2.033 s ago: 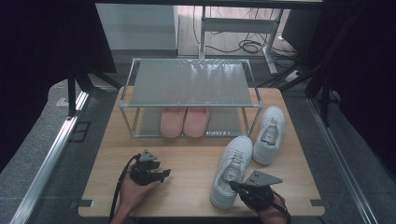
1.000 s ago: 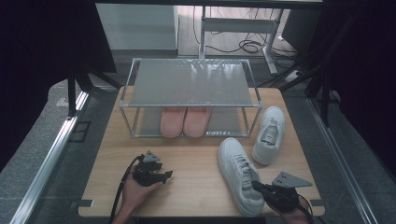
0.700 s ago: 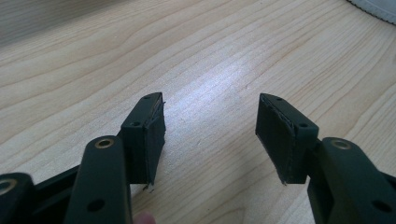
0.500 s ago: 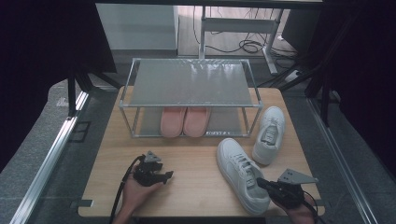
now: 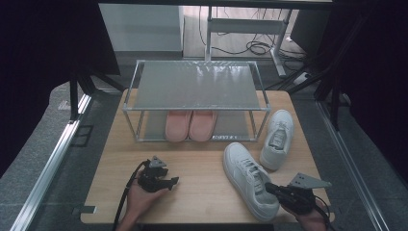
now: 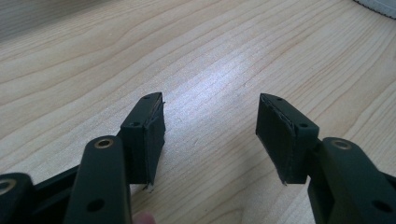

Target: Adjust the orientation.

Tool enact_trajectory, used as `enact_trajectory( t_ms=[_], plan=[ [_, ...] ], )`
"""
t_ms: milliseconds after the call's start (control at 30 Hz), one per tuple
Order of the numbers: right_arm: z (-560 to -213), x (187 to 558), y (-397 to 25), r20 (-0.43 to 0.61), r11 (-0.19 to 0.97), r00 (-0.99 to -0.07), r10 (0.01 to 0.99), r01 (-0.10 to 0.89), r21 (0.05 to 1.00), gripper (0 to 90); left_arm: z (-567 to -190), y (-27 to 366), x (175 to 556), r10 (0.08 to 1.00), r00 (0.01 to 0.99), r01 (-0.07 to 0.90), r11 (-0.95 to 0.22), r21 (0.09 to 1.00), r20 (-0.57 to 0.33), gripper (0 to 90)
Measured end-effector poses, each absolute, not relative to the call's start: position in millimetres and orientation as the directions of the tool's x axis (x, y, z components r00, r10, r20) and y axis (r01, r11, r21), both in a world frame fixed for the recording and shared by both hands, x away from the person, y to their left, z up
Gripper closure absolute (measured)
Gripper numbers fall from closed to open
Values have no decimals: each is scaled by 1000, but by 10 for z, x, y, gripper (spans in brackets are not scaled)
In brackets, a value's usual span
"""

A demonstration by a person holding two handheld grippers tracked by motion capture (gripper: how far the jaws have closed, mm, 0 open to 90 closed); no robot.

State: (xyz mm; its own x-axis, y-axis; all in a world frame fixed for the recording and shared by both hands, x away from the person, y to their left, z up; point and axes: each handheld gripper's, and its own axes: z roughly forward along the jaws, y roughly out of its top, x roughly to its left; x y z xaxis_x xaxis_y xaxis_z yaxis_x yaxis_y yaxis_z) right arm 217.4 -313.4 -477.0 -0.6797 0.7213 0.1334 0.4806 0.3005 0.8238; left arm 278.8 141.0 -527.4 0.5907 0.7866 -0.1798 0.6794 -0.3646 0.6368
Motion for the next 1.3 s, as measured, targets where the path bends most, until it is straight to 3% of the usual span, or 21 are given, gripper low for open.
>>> enact_trajectory(
  t_ms=[233,367,667,1300],
  plan=[
    [-4555,2214,-3256,98,252,-632,769,440,862,889,-5275,1401,2788,785,592,679,-366,636,-180,429],
    [-4638,2407,-3293,98,250,-603,792,466,849,897,-5266,1405,2785,786,590,679,-362,639,-182,429],
    [-4944,2750,-3091,103,303,-625,773,508,807,900,-5262,1425,2789,789,588,679,-362,639,-178,429],
    [-4977,2853,-2860,80,330,-653,753,480,813,900,-5267,1417,2787,786,592,678,-368,636,-176,432]
  ],
)
